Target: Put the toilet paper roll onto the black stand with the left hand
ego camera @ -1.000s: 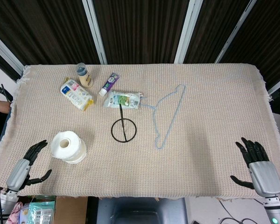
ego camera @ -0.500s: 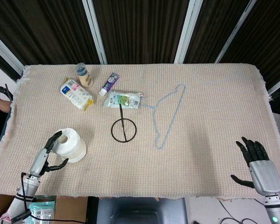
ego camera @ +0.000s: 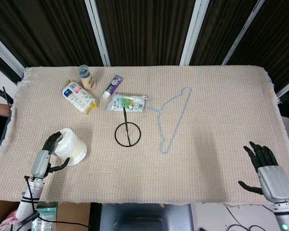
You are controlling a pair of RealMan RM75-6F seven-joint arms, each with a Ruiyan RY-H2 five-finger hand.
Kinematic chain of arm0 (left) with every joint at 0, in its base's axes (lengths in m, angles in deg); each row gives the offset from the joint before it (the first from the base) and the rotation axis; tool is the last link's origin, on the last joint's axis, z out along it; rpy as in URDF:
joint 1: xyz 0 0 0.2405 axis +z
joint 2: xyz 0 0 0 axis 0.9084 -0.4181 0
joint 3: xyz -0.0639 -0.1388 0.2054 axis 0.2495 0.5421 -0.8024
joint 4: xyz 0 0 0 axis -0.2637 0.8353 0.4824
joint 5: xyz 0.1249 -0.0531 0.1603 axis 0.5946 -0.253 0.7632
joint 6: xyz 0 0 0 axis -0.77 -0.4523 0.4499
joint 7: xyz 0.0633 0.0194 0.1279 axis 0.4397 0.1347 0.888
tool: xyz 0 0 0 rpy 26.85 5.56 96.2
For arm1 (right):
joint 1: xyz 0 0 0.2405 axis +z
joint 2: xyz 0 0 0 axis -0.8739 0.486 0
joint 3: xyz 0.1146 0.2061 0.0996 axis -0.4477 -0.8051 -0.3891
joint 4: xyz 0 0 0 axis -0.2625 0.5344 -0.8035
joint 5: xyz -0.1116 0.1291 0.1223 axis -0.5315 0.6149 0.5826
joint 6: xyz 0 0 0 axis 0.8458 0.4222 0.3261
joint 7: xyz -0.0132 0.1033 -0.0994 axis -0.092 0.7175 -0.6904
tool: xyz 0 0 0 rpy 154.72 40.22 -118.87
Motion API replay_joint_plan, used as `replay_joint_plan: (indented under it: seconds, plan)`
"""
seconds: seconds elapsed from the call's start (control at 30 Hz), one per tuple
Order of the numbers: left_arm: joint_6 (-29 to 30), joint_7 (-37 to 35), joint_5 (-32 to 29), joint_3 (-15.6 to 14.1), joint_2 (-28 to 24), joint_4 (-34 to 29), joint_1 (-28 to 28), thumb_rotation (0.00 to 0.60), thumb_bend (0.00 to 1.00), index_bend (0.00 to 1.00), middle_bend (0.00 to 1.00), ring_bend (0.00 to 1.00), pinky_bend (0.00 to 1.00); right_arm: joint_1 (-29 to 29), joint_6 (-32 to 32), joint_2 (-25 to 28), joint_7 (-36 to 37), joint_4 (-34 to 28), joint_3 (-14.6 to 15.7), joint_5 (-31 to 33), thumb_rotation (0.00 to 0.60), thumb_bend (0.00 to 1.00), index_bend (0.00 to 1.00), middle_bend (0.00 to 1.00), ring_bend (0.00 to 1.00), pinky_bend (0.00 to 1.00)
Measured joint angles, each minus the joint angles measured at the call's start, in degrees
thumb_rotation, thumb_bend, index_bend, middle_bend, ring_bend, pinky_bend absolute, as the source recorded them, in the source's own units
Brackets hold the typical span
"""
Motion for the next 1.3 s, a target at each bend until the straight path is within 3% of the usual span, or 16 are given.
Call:
replay_joint_plan:
  seconds: [0.1, 0.23, 0.43, 0.77, 0.97, 1.3]
  plan:
    - [1.95, 0.58, -0.53, 1.05, 2.07, 2.03, 0.16, 0.600, 0.49, 0.41, 0.48, 0.43, 0.64, -0.02, -0.06, 0.16, 0.25, 0.02, 0.05, -0.08, 0.600, 0.16, 0.00, 0.00, 0.00, 0.00]
    - [4.40, 0.89, -0.63, 1.84, 4.13, 4.76, 0.26, 0.600, 0.58, 0.52, 0.60, 0.55, 0.78, -0.04, -0.15, 0.31, 0.46, -0.01, 0.13, -0.25, 0.600, 0.16, 0.00, 0.00, 0.00, 0.00]
    - [6.67, 0.57, -0.18, 2.17, 5.10, 6.50, 0.35, 0.600, 0.61, 0.59, 0.66, 0.61, 0.86, -0.17, -0.52, 0.49, 0.83, -0.06, 0.13, -0.41, 0.600, 0.16, 0.00, 0.00, 0.00, 0.00]
    - [15.26, 3.21, 2.11, 3.55, 3.79, 5.45, -0.12, 0.600, 0.63, 0.61, 0.68, 0.63, 0.87, -0.30, -0.95, 0.82, 1.53, -0.09, 0.17, -0.67, 0.600, 0.16, 0.00, 0.00, 0.00, 0.00]
    - [20.50, 7.75, 4.12, 6.14, 0.00, -2.99, -1.86, 0.600, 0.63, 0.61, 0.68, 0.63, 0.88, -0.33, -1.06, 1.06, 2.09, -0.10, 0.27, -0.93, 0.600, 0.16, 0.00, 0.00, 0.00, 0.00]
    - [21.78, 22.12, 7.27, 12.98, -9.53, -30.80, -7.18, 0.600, 0.63, 0.62, 0.68, 0.63, 0.88, -0.39, -1.37, 1.78, 3.80, -0.07, 0.11, -0.74, 0.600, 0.16, 0.00, 0.00, 0.00, 0.00]
